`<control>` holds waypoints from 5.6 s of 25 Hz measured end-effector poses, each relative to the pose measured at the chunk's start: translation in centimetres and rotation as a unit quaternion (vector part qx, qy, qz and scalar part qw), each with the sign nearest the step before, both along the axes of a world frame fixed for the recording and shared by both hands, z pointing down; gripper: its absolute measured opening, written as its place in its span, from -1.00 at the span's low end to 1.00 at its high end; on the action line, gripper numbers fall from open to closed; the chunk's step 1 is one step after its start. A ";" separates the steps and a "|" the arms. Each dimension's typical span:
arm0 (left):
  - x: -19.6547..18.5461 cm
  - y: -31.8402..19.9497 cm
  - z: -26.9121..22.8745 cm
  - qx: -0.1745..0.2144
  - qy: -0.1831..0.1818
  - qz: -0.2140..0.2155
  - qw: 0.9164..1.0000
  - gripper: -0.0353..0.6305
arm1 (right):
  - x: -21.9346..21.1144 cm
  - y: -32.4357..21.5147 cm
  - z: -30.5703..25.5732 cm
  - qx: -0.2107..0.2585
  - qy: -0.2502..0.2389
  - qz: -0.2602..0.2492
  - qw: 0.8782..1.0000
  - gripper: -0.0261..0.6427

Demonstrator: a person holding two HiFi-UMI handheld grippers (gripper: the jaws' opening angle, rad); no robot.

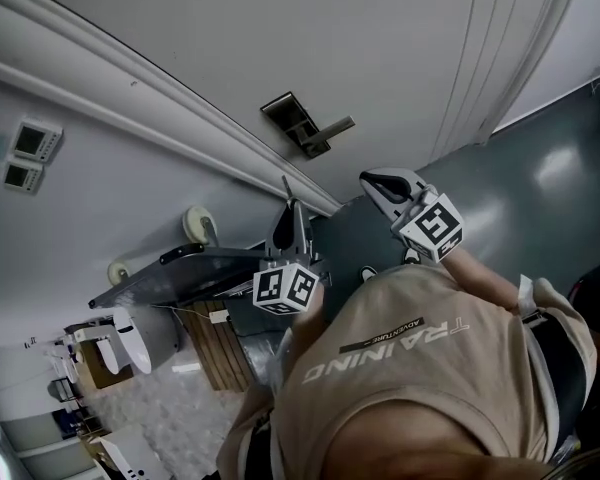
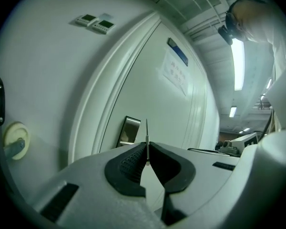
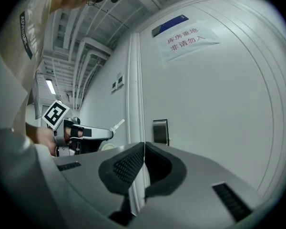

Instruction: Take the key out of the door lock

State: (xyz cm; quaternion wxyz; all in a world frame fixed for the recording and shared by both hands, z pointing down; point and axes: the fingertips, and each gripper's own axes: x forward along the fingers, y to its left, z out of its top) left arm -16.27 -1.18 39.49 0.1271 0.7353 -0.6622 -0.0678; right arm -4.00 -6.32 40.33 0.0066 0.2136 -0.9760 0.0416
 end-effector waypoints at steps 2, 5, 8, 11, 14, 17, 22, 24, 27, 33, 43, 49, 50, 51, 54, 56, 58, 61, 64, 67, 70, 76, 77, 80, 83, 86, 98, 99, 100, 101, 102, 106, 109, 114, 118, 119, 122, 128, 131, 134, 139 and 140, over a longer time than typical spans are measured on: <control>0.2 0.5 -0.3 0.003 -0.017 0.003 1.000 -0.82 | 0.1 0.1 0.1 0.006 0.003 0.005 1.000 -0.88; 0.0 1.7 -0.7 0.011 -0.044 0.004 0.999 -0.82 | 0.1 0.5 0.2 0.017 0.011 0.008 1.000 -0.88; -0.8 2.8 -0.6 0.015 -0.040 0.002 0.999 -0.82 | -0.1 1.2 -0.5 0.032 0.013 0.002 0.999 -0.88; -1.0 3.2 -0.2 0.013 -0.031 0.003 0.999 -0.82 | 0.0 1.8 -1.1 0.042 0.013 0.003 0.999 -0.88; -0.2 3.0 -0.4 0.016 -0.027 0.014 0.999 -0.82 | 0.5 2.0 -1.5 0.021 -0.007 0.008 1.000 -0.88; 0.7 2.8 -0.8 0.023 -0.032 0.024 0.999 -0.82 | 1.1 2.0 -1.7 0.009 -0.016 0.012 1.000 -0.88; 0.9 2.6 -1.1 0.028 -0.045 0.031 0.998 -0.82 | 1.5 1.9 -1.3 0.024 -0.005 0.022 0.999 -0.88; 1.0 2.9 -0.8 0.024 -0.043 0.030 0.998 -0.82 | 1.3 2.3 -0.8 0.016 -0.003 0.018 1.000 -0.88; 1.0 3.5 -0.8 0.022 -0.049 0.027 0.998 -0.82 | 0.5 3.3 -0.8 0.016 0.002 -0.003 1.000 -0.88; 1.1 4.3 -0.5 0.016 -0.035 0.025 0.999 -0.82 | 0.4 2.9 -0.7 -0.013 -0.018 -0.012 1.000 -0.88; 0.9 4.4 -1.0 0.019 -0.043 0.029 0.998 -0.82 | -0.1 2.7 -0.2 -0.003 -0.005 -0.009 1.000 -0.88; 0.4 3.4 -0.3 0.016 -0.045 0.034 0.998 -0.82 | -0.6 2.2 0.2 0.008 0.008 -0.007 1.000 -0.88; 0.6 3.3 -0.2 0.012 -0.044 0.037 0.998 -0.82 | -0.5 2.1 0.2 0.005 0.009 -0.004 1.000 -0.88; 0.7 3.3 -0.1 0.009 -0.047 0.041 0.998 -0.82 | -0.4 2.1 0.2 0.001 0.010 -0.003 1.000 -0.88; 0.5 2.5 -0.1 0.005 -0.073 0.044 0.996 -0.82 | -0.8 1.8 0.3 0.006 0.021 -0.007 1.000 -0.88; -0.2 2.0 0.4 -0.001 -0.086 0.037 0.996 -0.82 | -1.0 1.6 0.5 0.008 0.025 -0.007 1.000 -0.88; -1.0 1.6 1.4 -0.018 -0.111 0.029 0.993 -0.82 | -0.9 1.2 0.6 0.007 0.024 -0.001 1.000 -0.88; -2.0 0.6 2.1 -0.033 -0.131 0.029 0.990 -0.82 | -0.6 0.1 0.6 0.005 0.029 0.010 1.000 -0.88; -2.8 -1.1 1.9 -0.029 -0.122 0.032 0.992 -0.82 | -0.8 -1.4 0.7 0.008 0.037 0.014 0.999 -0.88; -3.4 -2.9 1.8 -0.026 -0.111 0.031 0.993 -0.82 | -1.1 -3.2 0.8 0.009 0.037 0.017 0.999 -0.88; -2.9 -4.8 1.0 -0.025 -0.103 0.043 0.993 -0.82 | -1.2 -4.9 0.2 0.008 0.039 0.021 0.999 -0.88; -2.3 -6.6 -2.1 -0.034 -0.052 0.060 0.996 -0.82 | -2.0 -6.1 -3.1 0.016 0.046 0.009 0.999 -0.88; -2.3 -7.0 -2.4 -0.033 -0.043 0.060 0.997 -0.82 | -1.9 -6.3 -3.1 0.019 0.051 0.008 0.999 -0.88; -2.2 -7.8 -2.9 -0.036 -0.038 0.058 0.997 -0.82 | -1.8 -6.9 -2.9 0.006 0.059 0.005 0.998 -0.88; -2.1 -7.7 -3.5 -0.039 -0.041 0.056 0.997 -0.82 | -1.9 -6.6 -3.3 -0.001 0.057 -0.002 0.998 -0.88; -2.2 -7.6 -3.5 -0.039 -0.040 0.050 0.997 -0.82 | -1.7 -6.9 -3.1 0.006 0.060 -0.002 0.998 -0.88; -1.3 -6.8 -3.4 -0.034 -0.076 0.046 0.996 -0.82 | -0.9 -6.7 -4.4 0.025 0.044 0.016 0.999 -0.88; -1.2 -6.6 -3.2 -0.032 -0.078 0.046 0.995 -0.82 | -0.8 -6.6 -4.3 0.026 0.044 0.015 0.999 -0.88; -1.2 -6.3 -2.9 -0.031 -0.080 0.046 0.995 -0.82 | -0.8 -6.5 -4.0 0.026 0.043 0.015 0.999 -0.88; -1.2 -6.0 -2.5 -0.031 -0.080 0.043 0.995 -0.82 | -0.8 -6.3 -3.7 0.026 0.042 0.015 0.999 -0.88; -1.3 -5.7 -2.0 -0.032 -0.080 0.039 0.996 -0.82 | -0.8 -5.9 -3.3 0.025 0.042 0.013 0.999 -0.88; -1.7 -4.6 0.0 -0.033 -0.074 0.024 0.996 -0.82 | -0.8 -4.3 -1.4 0.030 0.045 -0.001 0.999 -0.88; -1.1 -3.8 1.2 -0.036 -0.064 0.027 0.997 -0.82 | -0.1 -3.8 0.0 0.030 0.042 0.008 0.999 -0.88; -0.5 -2.0 1.3 -0.036 -0.074 0.037 0.996 -0.82 | 0.5 -2.6 0.7 0.017 0.025 0.023 0.999 -0.88; -1.5 -0.6 1.4 -0.028 -0.095 0.026 0.995 -0.82 | -0.1 -1.7 0.7 0.025 0.017 0.021 0.999 -0.88; -1.7 -0.4 1.6 -0.029 -0.099 0.023 0.994 -0.82 | -0.2 -1.6 0.7 0.026 0.017 0.022 0.999 -0.88; -2.0 0.4 2.0 -0.036 -0.091 0.023 0.995 -0.82 | -0.2 -0.7 0.1 0.025 0.019 0.022 0.999 -0.88; -1.5 0.1 1.9 -0.013 -0.079 0.027 0.996 -0.82 | 0.0 1.0 -0.7 0.090 0.073 0.012 0.993 -0.88; -1.6 0.5 1.9 -0.011 -0.068 0.028 0.997 -0.82 | 0.1 1.8 -0.9 0.063 0.056 0.011 0.996 -0.88; -1.4 0.8 1.6 -0.009 -0.073 0.038 0.997 -0.82 | 0.7 1.4 -1.9 0.035 0.021 0.026 0.999 -0.88; -1.7 1.5 1.1 -0.002 -0.076 0.030 0.997 -0.82 | 1.2 1.3 -2.2 0.039 0.025 0.031 0.998 -0.88; -1.9 1.6 1.1 -0.001 -0.076 0.025 0.997 -0.82 | 1.1 1.5 -2.1 0.043 0.031 0.027 0.998 -0.88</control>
